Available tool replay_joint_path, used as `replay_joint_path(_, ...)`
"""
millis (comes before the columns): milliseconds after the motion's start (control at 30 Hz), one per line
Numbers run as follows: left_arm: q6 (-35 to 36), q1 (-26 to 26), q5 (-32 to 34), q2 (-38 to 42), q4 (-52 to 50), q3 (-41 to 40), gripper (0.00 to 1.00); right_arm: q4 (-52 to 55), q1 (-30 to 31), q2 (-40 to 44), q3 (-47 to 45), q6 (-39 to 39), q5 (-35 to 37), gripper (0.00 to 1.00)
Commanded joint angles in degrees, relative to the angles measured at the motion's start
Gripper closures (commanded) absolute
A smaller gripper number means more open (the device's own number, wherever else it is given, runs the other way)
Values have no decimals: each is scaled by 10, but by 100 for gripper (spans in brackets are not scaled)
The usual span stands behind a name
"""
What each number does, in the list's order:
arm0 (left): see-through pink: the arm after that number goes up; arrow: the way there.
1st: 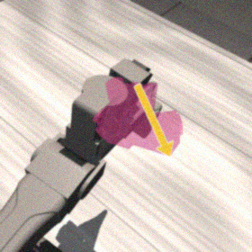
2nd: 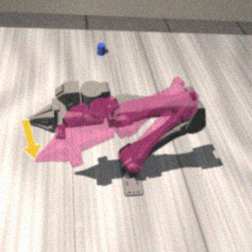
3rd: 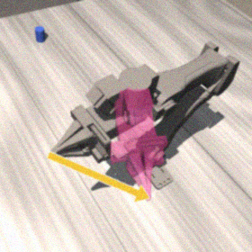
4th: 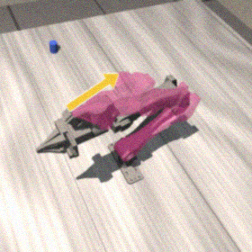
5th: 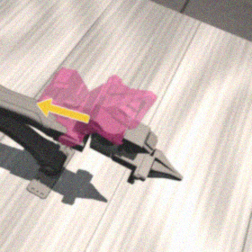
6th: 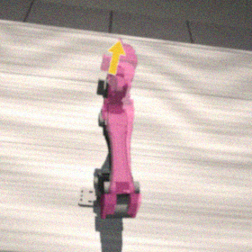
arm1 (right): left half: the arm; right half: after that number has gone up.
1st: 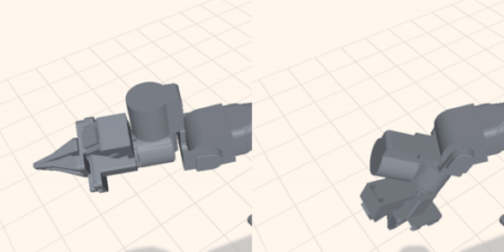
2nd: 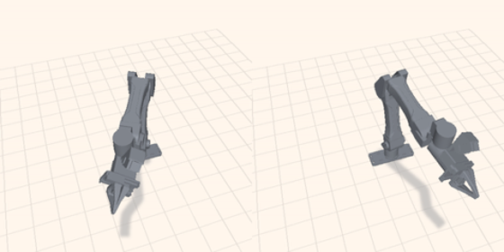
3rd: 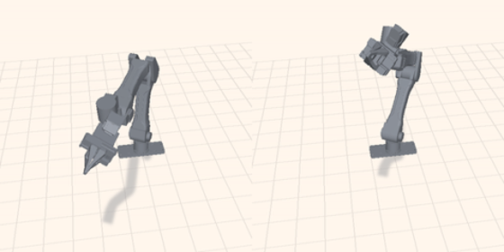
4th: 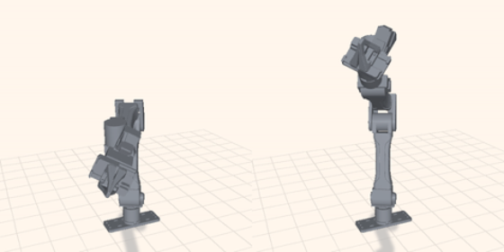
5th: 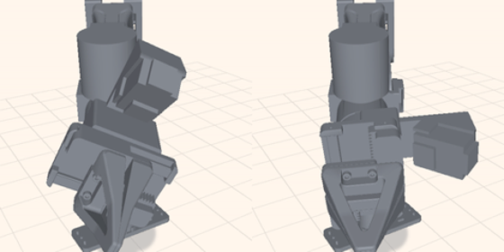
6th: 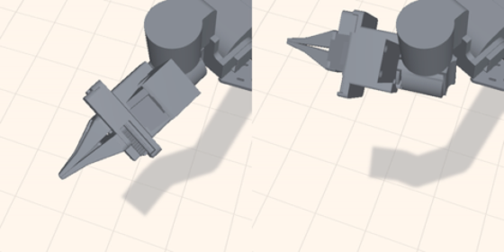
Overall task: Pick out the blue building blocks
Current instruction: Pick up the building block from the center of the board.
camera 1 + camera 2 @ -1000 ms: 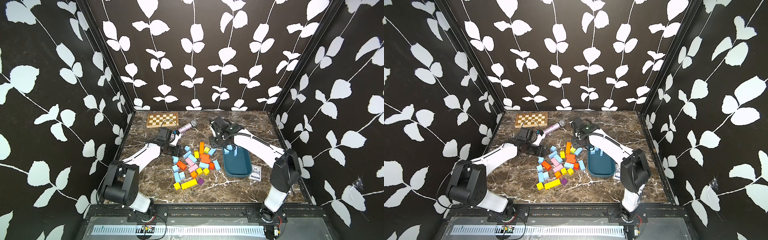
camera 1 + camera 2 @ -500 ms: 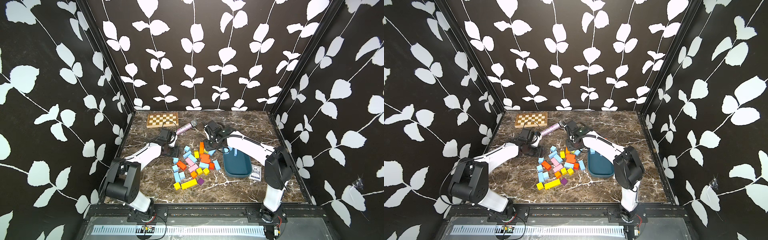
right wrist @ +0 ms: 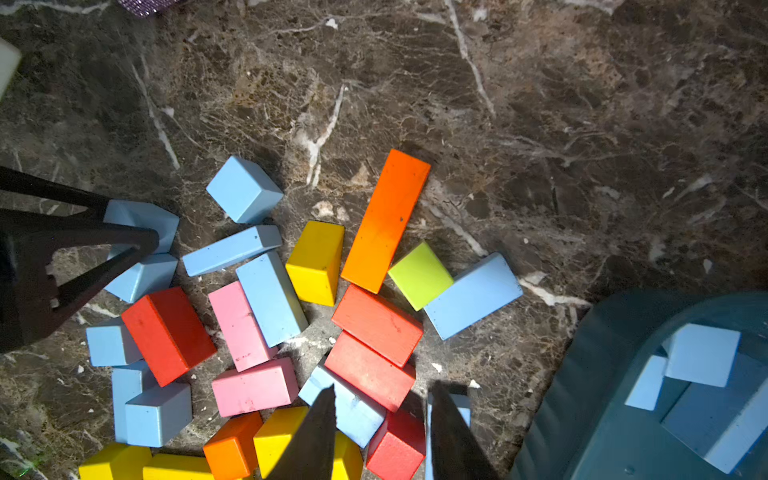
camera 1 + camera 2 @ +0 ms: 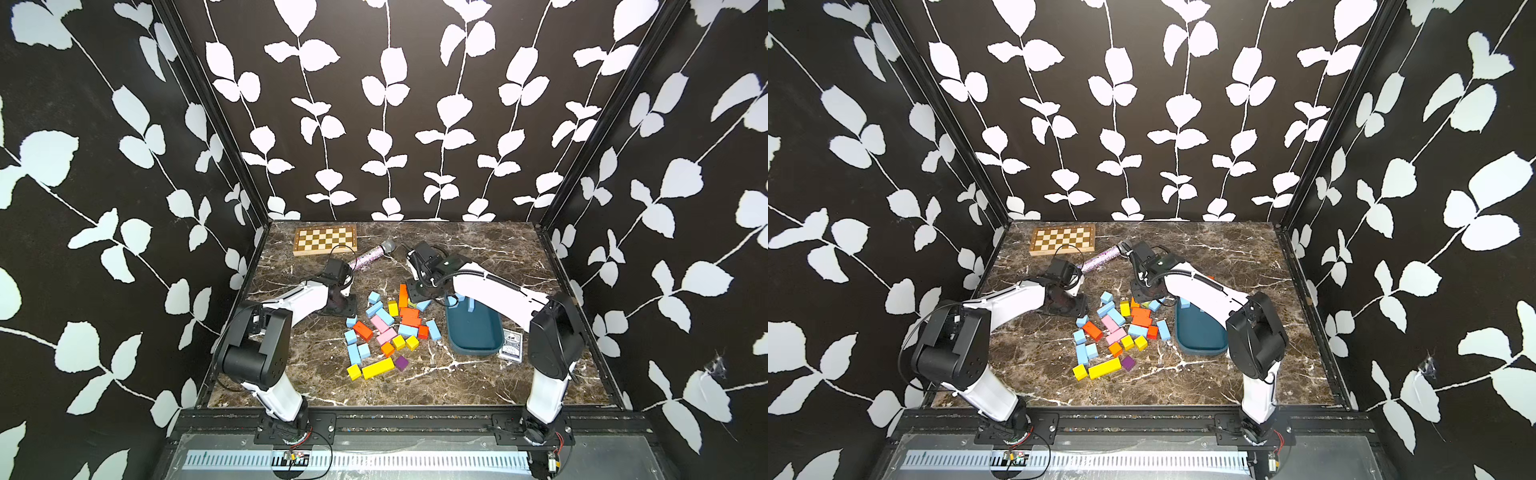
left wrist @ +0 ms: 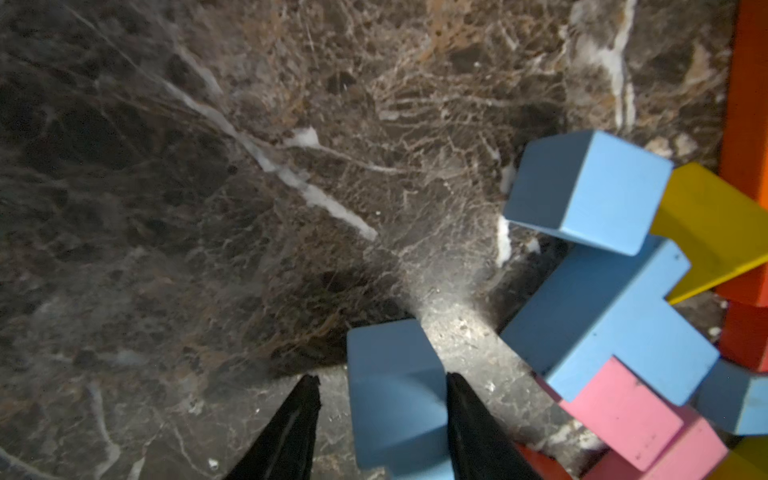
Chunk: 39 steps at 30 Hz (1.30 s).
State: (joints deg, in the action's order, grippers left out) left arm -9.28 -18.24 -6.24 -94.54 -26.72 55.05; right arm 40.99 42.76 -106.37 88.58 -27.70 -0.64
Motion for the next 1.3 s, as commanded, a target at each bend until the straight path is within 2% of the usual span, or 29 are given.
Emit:
replay_joint_path(0,4,-3,9,2,-11,5,53,-7,5,5,5,-2,8,63)
replay_joint_path(433,31,-3,5,29,-2,5,77,-63,5,3,-17,-5,-36,63)
replay_joint_path(633,55,-3,-29,53,0,9,88,-92,-1,-7,-25,-13,-68,63)
replay_joint_path(767,79,-3,-66,71,7,9,89,-126,-12,-7,-43,-35,-102,63)
replay_joint_path(867,97,-3,-105,80,12,7,89,-163,-22,-3,-62,-56,-133,63)
replay_joint_path(1000,95,-3,-209,89,35,0,90,-229,-38,9,-99,-85,-184,63)
replay_joint_path(1133,62,-3,-321,91,73,-10,90,-271,-43,28,-130,-77,-191,62)
replay_joint_path(1267,26,-3,-382,87,110,-18,91,-320,-44,57,-182,-44,-180,61)
